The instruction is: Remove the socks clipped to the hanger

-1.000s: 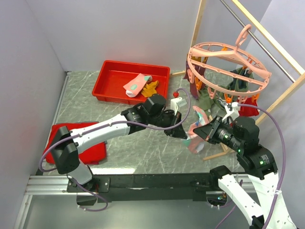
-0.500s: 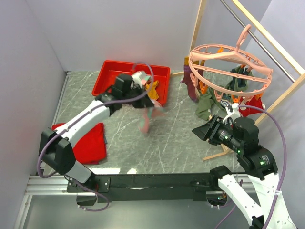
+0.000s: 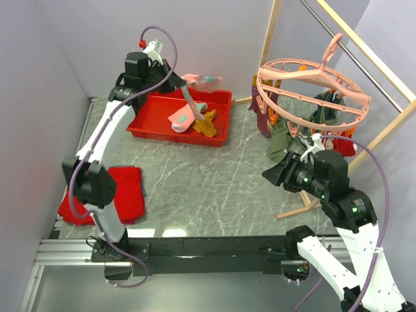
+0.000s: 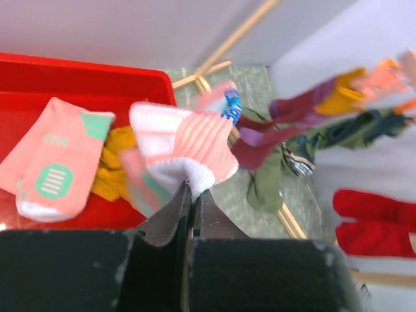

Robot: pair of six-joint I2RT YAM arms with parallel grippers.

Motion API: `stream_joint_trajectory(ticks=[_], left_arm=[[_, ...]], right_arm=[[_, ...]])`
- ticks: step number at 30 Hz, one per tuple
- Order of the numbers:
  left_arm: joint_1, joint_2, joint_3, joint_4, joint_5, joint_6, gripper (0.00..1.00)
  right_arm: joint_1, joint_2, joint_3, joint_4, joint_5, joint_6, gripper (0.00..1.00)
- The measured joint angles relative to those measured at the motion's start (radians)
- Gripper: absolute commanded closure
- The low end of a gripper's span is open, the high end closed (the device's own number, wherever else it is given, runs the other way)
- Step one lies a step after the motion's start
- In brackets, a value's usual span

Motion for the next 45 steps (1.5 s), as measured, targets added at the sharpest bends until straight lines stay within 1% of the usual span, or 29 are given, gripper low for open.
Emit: stream_joint_trajectory(ticks=[2,3,5,8,10,12,14,17,21,24,25,27,29,32,36,38,43,45], left_arm=[[0.017,0.058,0.021,0.021,0.016,-0.017,0.80],[0.023,0.084,0.025,0.028,0.024,-0.025,0.67],[0.032,0.151,0.037,0.040,0.049,-0.051,0.51],[0.036,0.225,0.039,0.038,0.068,-0.073,0.41],[0.035,0.260,0.039,0.028,0.066,-0.074,0.27],[0.030,0.270,0.039,0.008,0.050,-0.050,0.16],[0.019,0.270,0.049,-0.007,0.038,-0.024,0.16],[-0.002,0.269,0.058,0.036,0.054,-0.009,0.16],[-0.042,0.264,-0.008,0.211,0.132,-0.013,0.13],[-0.089,0.265,-0.052,0.306,0.171,0.001,0.12],[-0.120,0.275,-0.056,0.341,0.187,0.015,0.12],[-0.171,0.306,-0.038,0.401,0.208,0.047,0.12],[-0.212,0.355,0.010,0.452,0.226,0.061,0.09],[-0.256,0.418,0.035,0.559,0.249,0.072,0.08],[-0.272,0.476,0.038,0.663,0.265,0.086,0.04],[-0.277,0.502,0.047,0.703,0.265,0.091,0.05],[-0.291,0.576,0.113,0.772,0.234,0.108,0.04],[-0.302,0.604,0.137,0.796,0.214,0.108,0.08]], right_arm=[[0.000,0.005,0.026,-0.011,0.014,-0.010,0.44],[0.000,0.006,0.037,-0.015,0.020,-0.013,0.44],[0.000,0.010,0.058,-0.025,0.031,-0.020,0.44],[0.000,0.014,0.074,-0.037,0.049,-0.030,0.43],[0.000,0.019,0.075,-0.049,0.057,-0.034,0.43],[0.000,0.027,0.075,-0.058,0.063,-0.039,0.43],[0.000,0.039,0.075,-0.062,0.064,-0.042,0.43],[0.000,0.055,0.075,-0.065,0.065,-0.045,0.43],[0.000,0.074,0.075,-0.066,0.065,-0.050,0.43],[0.000,0.084,0.076,-0.075,0.065,-0.055,0.43],[0.000,0.085,0.077,-0.080,0.065,-0.055,0.43],[0.000,0.089,0.084,-0.096,0.067,-0.055,0.43],[0.000,0.092,0.101,-0.120,0.070,-0.056,0.42],[0.000,0.092,0.138,-0.156,0.079,-0.056,0.42],[0.000,0.092,0.191,-0.209,0.093,-0.057,0.42],[0.000,0.092,0.210,-0.236,0.101,-0.060,0.42],[0.000,0.098,0.238,-0.296,0.108,-0.065,0.42],[0.000,0.103,0.253,-0.318,0.111,-0.067,0.42]])
